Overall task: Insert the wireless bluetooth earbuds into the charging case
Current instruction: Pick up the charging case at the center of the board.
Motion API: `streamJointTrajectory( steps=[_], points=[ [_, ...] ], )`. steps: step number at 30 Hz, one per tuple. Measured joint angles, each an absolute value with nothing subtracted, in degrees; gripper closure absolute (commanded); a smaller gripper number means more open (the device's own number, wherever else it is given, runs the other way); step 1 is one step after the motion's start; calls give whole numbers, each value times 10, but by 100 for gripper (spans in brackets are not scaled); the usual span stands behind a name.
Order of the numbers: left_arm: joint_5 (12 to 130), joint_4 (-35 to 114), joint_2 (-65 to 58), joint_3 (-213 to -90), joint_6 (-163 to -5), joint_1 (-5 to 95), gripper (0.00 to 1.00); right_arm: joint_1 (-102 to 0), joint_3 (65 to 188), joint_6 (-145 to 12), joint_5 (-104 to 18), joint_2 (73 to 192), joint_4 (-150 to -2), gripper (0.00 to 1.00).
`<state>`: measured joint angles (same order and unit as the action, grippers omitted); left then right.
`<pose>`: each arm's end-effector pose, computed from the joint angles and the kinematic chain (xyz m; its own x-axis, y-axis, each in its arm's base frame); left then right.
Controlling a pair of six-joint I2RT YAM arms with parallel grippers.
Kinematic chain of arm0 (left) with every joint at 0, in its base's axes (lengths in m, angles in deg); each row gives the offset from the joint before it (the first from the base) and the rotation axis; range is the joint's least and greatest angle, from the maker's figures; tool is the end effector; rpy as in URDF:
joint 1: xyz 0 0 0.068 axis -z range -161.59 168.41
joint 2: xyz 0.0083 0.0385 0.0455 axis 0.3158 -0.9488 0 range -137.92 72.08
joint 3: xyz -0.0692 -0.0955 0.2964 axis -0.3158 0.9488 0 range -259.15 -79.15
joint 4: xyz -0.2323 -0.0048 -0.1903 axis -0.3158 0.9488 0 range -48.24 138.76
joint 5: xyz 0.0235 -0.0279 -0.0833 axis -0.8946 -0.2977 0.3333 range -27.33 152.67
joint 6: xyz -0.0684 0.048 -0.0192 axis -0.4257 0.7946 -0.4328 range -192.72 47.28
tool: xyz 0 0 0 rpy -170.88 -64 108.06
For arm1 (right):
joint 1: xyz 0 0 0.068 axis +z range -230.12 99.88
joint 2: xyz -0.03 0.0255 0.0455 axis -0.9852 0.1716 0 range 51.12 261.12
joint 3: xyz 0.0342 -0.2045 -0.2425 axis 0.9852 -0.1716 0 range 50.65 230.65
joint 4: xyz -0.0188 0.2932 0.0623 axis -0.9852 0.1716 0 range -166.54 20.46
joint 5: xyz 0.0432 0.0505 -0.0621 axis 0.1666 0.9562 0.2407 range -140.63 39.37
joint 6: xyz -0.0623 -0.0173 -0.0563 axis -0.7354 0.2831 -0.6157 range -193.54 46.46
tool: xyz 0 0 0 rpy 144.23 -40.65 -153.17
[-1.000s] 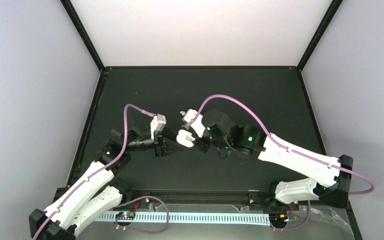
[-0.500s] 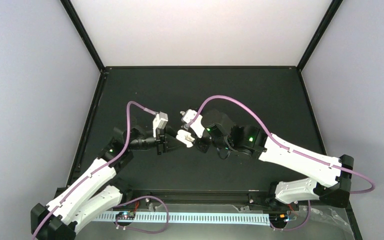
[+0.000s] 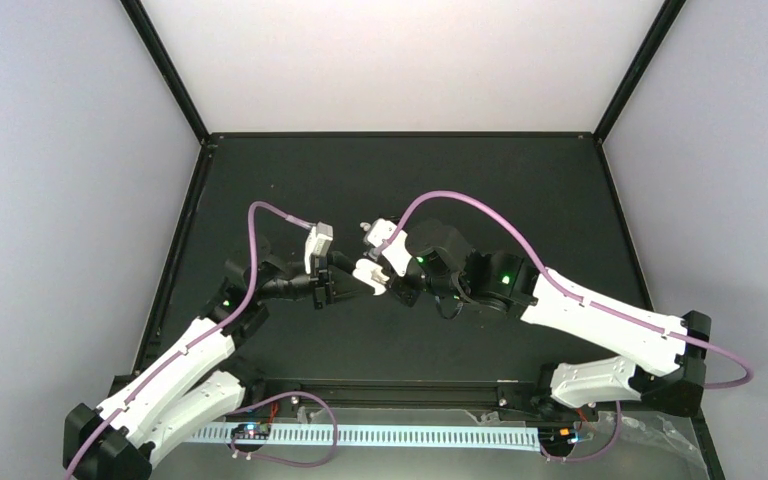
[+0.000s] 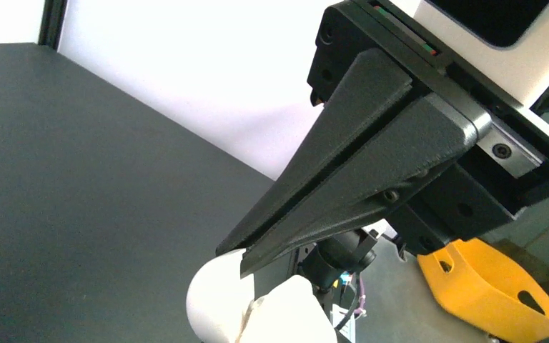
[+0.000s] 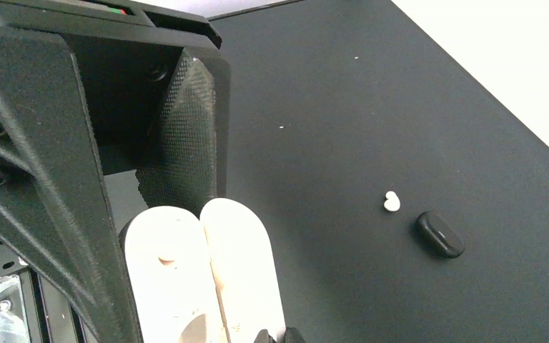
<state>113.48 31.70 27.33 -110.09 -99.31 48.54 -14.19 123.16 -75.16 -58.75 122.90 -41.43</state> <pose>0.1545 -0.1573 0.3148 -0.4919 -0.0415 -0.8696 0.8565 0.1562 -0.4920 0.1446 0.2977 0.3890 -0.2061 -0.5300 -0.8226 -0.8625 0.4954 -0.1031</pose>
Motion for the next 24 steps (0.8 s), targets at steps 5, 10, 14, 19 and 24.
streamJointTrajectory(
  steps=[5, 10, 14, 19, 24],
  points=[
    [1149, 293, 274, -1098, -1006, 485, 76, -141, 1232, -752, -581, 1217, -415, 99],
    [1155, 284, 274, -1097, -1009, 486, 81, -141, 1232, -752, -580, 1214, -416, 99],
    [1158, 282, 275, -1096, -1009, 485, 72, -141, 1232, -752, -575, 1213, -416, 99],
    [1167, 271, 279, -1096, -1012, 486, 60, -141, 1232, -756, -555, 1204, -417, 99],
    [1174, 254, 278, -1096, -1020, 486, 60, -141, 1233, -761, -544, 1195, -417, 99]
  ],
)
